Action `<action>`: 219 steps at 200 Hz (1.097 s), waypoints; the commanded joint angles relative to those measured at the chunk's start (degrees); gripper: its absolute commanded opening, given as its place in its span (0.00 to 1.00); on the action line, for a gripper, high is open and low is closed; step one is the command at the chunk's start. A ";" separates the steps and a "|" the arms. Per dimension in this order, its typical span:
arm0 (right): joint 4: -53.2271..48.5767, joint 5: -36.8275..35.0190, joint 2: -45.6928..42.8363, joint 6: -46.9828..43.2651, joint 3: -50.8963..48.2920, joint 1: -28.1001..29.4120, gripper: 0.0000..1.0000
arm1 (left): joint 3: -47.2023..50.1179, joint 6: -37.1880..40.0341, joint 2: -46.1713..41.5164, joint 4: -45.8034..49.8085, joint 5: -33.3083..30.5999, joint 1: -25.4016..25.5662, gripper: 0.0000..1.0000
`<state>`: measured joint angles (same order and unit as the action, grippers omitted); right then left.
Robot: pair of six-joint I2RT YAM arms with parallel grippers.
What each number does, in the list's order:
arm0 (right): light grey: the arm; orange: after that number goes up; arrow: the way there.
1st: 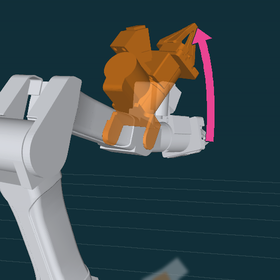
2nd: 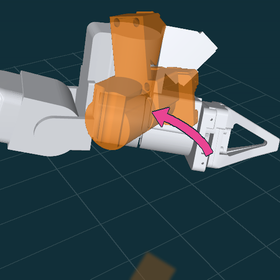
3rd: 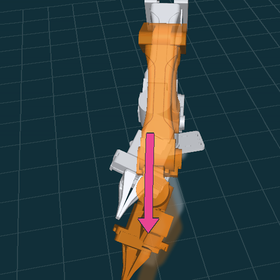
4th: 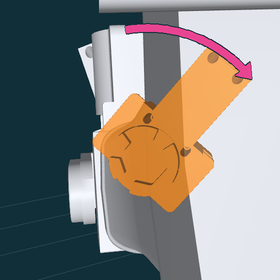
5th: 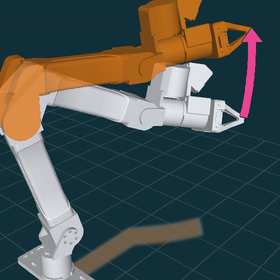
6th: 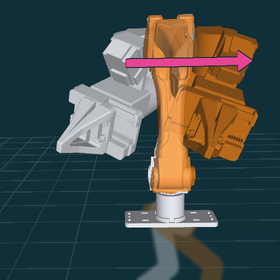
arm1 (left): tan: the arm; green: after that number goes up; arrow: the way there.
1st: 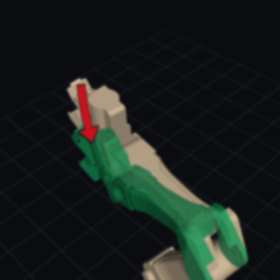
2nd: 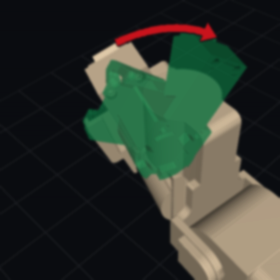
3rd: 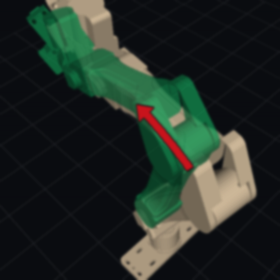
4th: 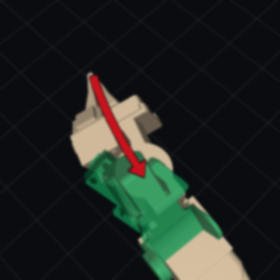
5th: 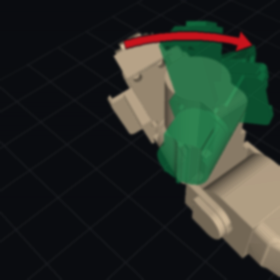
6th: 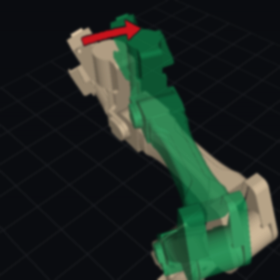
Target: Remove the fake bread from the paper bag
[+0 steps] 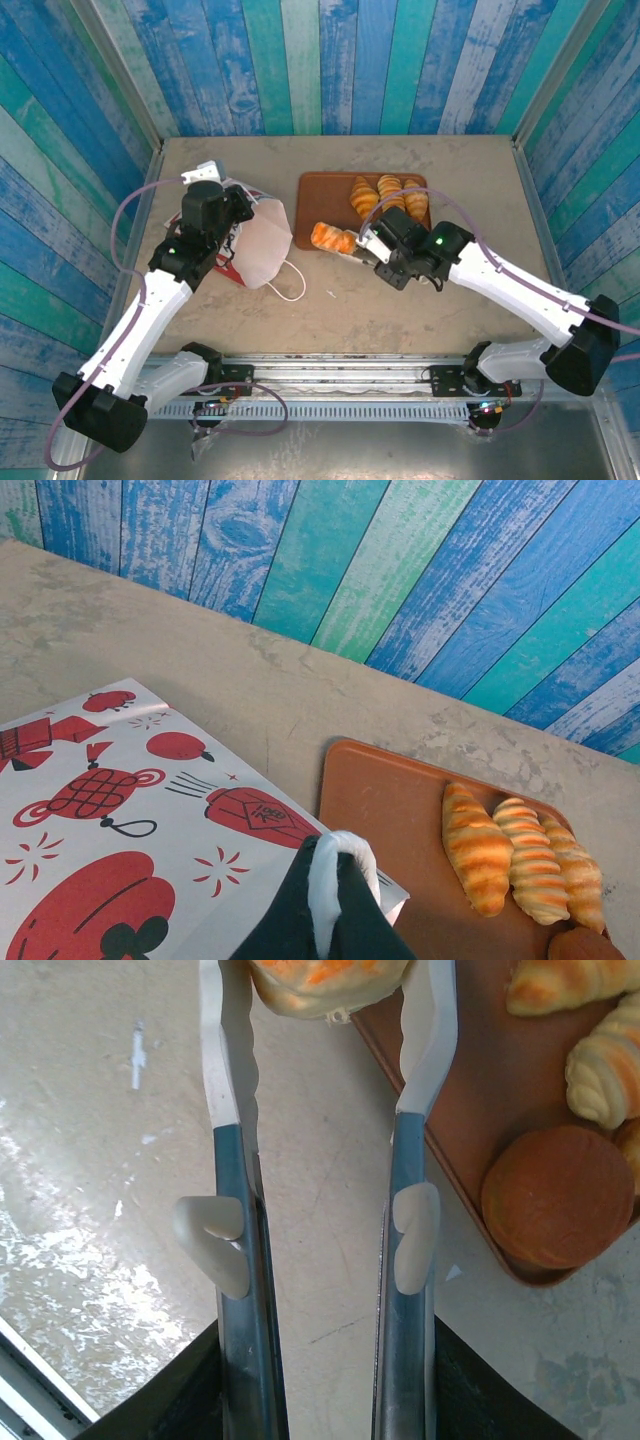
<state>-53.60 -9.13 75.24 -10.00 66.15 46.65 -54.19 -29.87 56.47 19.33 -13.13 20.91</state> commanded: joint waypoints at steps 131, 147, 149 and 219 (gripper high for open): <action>-0.10 1.28 14.63 -1.85 6.64 -10.30 0.51 | 1.00 -0.01 -1.72 -0.48 -1.38 0.19 0.00; -0.10 0.21 14.34 -1.51 6.06 -11.01 0.51 | 1.25 0.07 -1.80 -0.61 -1.63 0.18 0.00; -0.10 0.17 14.32 -1.38 5.91 -11.09 0.51 | 1.21 0.07 -1.80 -0.61 -1.57 0.18 0.00; -1.39 0.33 12.58 -0.24 5.00 -11.80 0.49 | 1.68 -0.10 -2.02 -0.61 -1.42 0.18 0.00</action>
<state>-53.63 -8.71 90.39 -11.33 71.16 35.11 -52.90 -29.85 55.96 19.33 -13.41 20.91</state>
